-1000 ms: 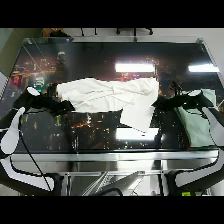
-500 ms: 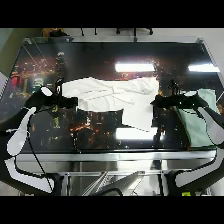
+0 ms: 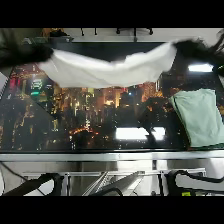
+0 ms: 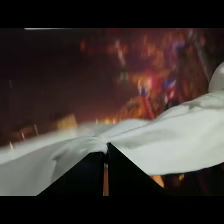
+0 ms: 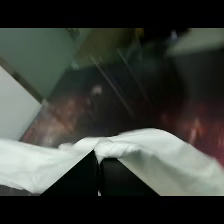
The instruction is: Fold the shirts.
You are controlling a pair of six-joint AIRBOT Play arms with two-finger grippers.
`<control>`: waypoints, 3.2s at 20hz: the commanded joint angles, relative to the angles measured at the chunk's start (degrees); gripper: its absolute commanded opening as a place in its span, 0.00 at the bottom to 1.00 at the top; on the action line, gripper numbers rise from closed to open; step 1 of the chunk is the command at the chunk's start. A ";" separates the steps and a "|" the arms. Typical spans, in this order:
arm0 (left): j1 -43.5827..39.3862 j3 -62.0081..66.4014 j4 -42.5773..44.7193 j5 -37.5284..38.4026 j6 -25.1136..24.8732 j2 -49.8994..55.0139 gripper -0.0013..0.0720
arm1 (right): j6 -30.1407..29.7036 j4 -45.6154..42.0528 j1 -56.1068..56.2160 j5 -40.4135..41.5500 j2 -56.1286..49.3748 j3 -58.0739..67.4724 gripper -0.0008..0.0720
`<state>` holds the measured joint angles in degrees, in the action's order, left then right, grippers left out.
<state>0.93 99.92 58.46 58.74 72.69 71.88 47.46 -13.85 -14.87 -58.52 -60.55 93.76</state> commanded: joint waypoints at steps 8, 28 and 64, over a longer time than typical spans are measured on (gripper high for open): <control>12.98 12.57 0.44 -9.35 -4.55 -28.46 0.03 | 0.59 -14.91 -3.74 8.22 17.90 24.59 0.03; 4.96 6.12 0.52 3.52 -15.58 45.03 0.03 | 1.77 -17.44 6.78 14.91 -36.98 5.18 0.03; 1.46 18.47 16.22 21.09 0.94 40.50 0.97 | 15.26 -40.48 3.06 2.03 -25.55 8.74 0.45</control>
<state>0.67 115.79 76.60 74.61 68.71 115.39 60.12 -53.60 -10.72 -54.54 -91.50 101.82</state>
